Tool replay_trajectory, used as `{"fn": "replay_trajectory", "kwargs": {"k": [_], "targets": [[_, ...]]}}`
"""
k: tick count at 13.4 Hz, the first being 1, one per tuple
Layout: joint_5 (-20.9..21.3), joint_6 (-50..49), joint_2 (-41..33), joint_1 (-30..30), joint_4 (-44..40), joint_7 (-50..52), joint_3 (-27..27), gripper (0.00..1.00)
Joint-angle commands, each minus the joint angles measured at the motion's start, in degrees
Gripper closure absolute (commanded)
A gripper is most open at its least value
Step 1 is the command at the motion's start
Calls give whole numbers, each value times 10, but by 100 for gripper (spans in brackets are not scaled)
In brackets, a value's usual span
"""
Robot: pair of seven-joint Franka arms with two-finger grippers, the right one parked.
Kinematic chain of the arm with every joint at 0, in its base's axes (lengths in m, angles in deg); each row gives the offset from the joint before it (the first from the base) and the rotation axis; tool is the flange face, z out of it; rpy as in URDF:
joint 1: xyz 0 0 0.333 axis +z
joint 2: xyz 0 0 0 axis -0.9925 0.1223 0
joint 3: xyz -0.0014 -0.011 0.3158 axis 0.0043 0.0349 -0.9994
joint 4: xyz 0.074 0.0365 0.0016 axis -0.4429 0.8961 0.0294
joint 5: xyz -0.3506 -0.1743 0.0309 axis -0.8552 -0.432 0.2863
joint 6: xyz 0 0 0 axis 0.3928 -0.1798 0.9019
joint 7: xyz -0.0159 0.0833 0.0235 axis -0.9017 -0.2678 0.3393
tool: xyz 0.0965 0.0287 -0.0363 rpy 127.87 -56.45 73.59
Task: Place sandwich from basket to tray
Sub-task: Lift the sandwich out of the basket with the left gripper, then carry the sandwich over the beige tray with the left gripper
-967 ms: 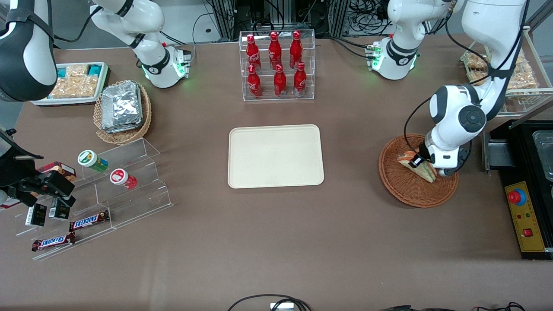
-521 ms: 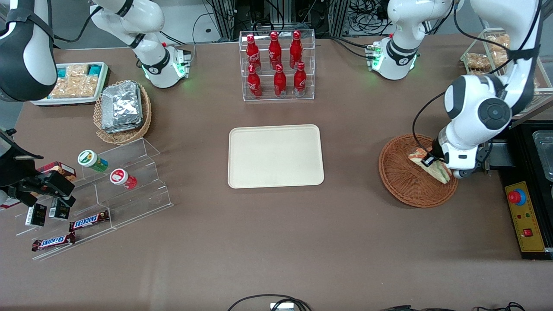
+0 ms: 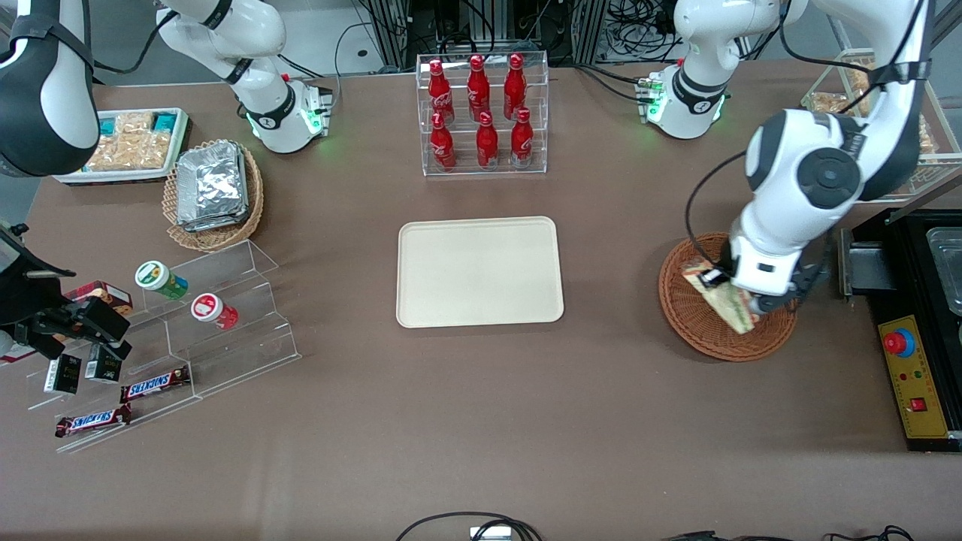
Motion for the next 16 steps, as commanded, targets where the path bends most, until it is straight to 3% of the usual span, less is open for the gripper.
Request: {"fn": "replay_trajectory", "kwargs": {"k": [1,6,10,16], "targets": [[5,-21,12,1,-23,-41,56,100],[27,-19,13,-16,-23,-34,138,100],[25,-12,31,-49,-27,-40,146,100],[35,25,83,-153,-23,-43,149,100]]}}
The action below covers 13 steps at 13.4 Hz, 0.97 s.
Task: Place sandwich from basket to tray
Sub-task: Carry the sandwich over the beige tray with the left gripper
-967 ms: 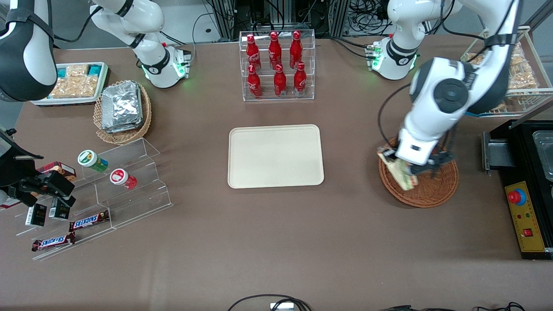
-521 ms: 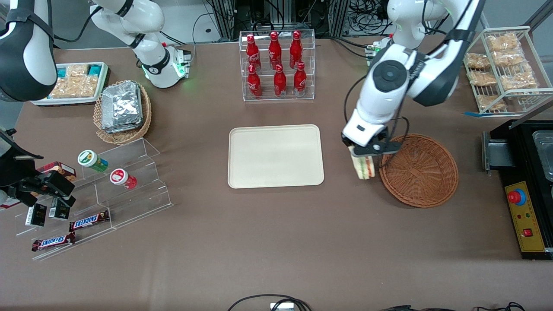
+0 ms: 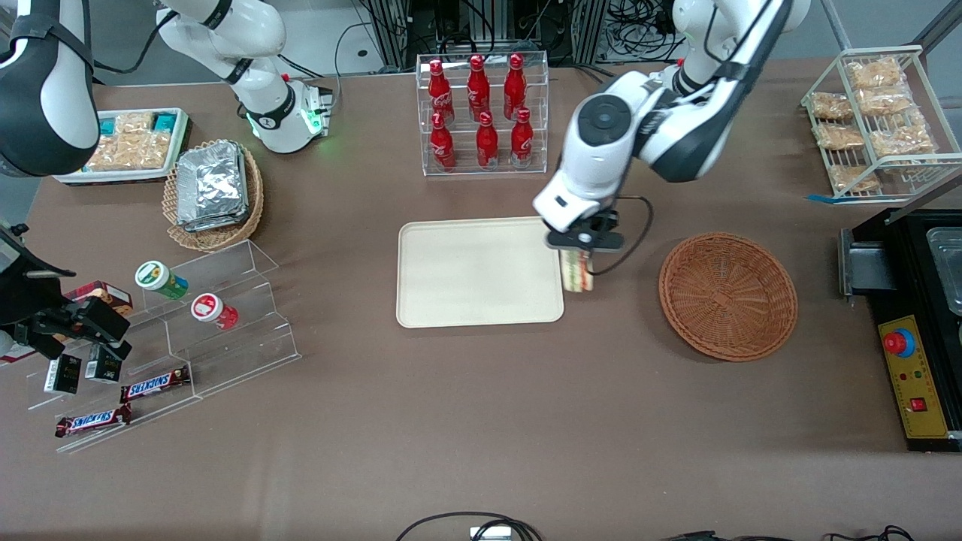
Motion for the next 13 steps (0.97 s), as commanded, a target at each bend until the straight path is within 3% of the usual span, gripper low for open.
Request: {"fn": "replay_trajectory", "kwargs": {"k": [1,8,13], "targets": [[14,6,37,-40,-13,-2,-2,100],[69,78,152,-75,-17,33,-3,100],[190,113,233,-74,-18,137,-4,100]]}}
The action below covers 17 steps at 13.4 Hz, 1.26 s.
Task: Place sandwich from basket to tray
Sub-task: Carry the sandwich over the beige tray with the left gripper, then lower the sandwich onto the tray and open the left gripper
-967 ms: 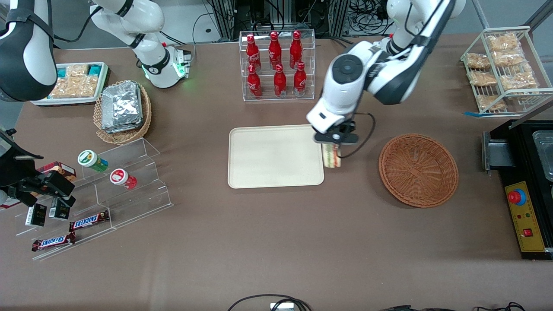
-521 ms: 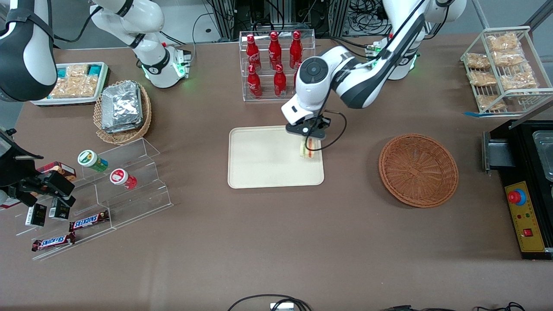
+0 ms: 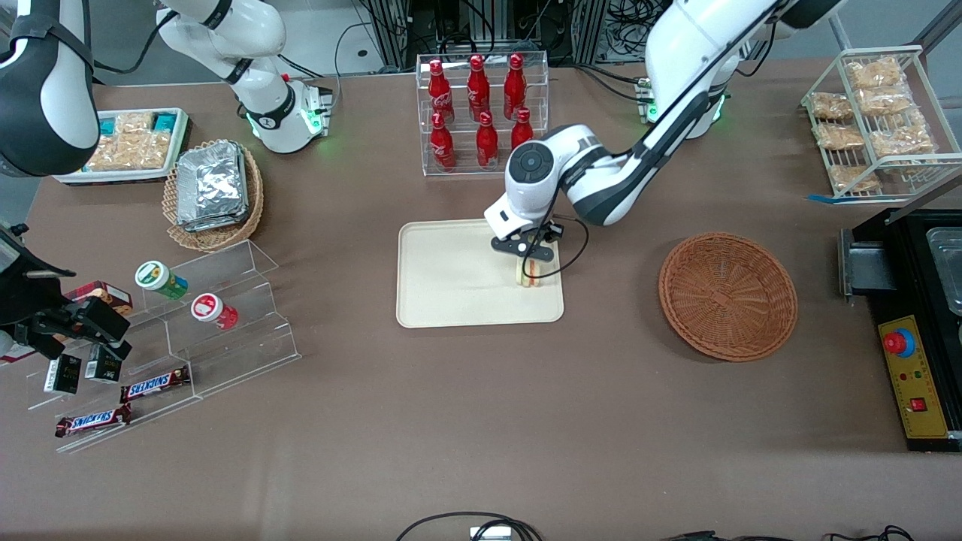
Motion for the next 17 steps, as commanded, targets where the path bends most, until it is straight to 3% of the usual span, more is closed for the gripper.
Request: {"fn": "replay_trajectory", "kwargs": {"k": [1,2,4,5,12,14,17], "targets": [[48,6,36,-6,-18,47,-2,100],[49,6,39,-6,-18,56,-1,90],[49,5,43,-6,-18,83,-2,22],[49,5,42,-6,-18,90,-1,0],[37,-101,30,0,-124,128,1,0],[9,-132,26,1,-162,133,0,0],[6,-181,26,8,-211,135,-5,0]]}}
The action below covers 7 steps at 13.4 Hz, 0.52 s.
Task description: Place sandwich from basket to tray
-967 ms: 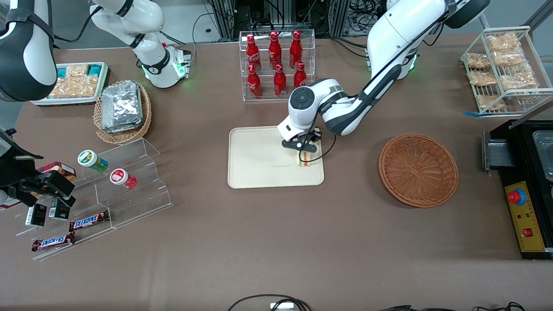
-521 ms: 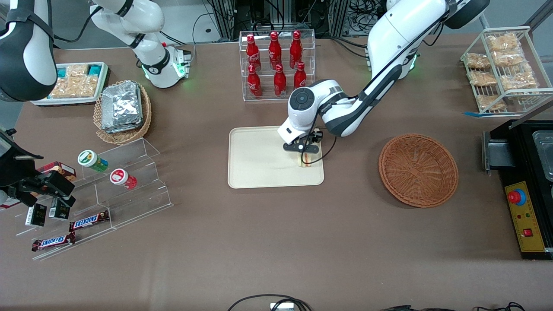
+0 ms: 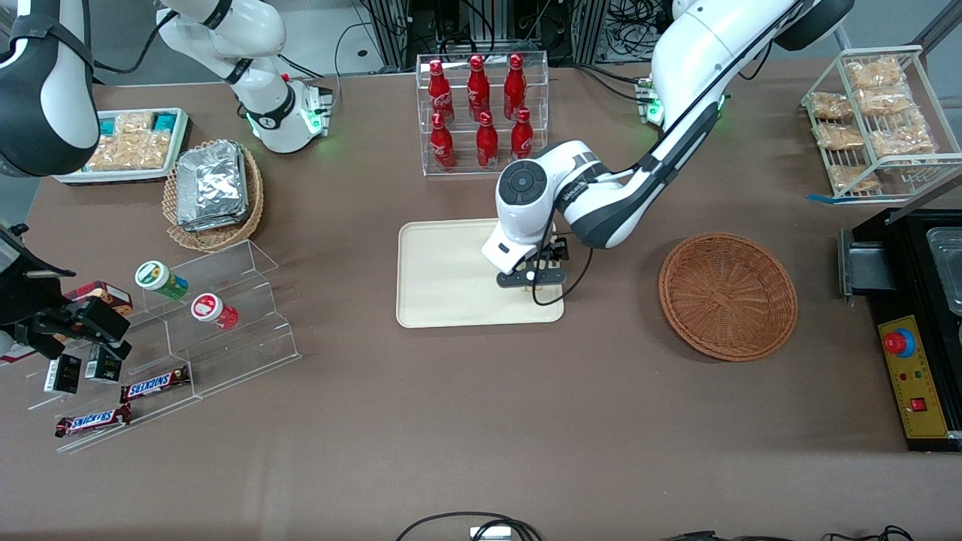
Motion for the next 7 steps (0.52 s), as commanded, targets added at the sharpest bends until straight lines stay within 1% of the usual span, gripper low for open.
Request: {"fn": "replay_trajectory", "kwargs": {"k": [1,3,5,7], "targets": [[-9,-40,1,19,-40,9,-3,0],[-8,-77,-16,47,-50,22,-3,0],[-9,-128,-43,92,-60,26,-2,0],[-8,-145,-58,137,-69,21,0,0]]}}
